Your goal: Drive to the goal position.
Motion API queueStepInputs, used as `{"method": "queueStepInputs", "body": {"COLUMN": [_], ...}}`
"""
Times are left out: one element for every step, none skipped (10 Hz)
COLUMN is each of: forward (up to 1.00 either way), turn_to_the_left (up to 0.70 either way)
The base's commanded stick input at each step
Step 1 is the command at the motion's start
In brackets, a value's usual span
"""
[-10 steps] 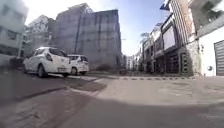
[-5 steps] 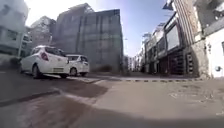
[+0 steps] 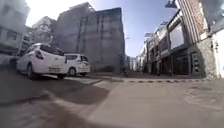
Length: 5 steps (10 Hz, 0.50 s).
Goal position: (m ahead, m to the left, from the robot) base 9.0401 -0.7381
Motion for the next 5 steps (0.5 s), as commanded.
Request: {"method": "queueStepInputs", "body": {"forward": [1.0, 1.0, 1.0, 1.0, 1.0], "turn_to_the_left": [-0.1, -0.22, -0.4, -0.4, -0.4]}}
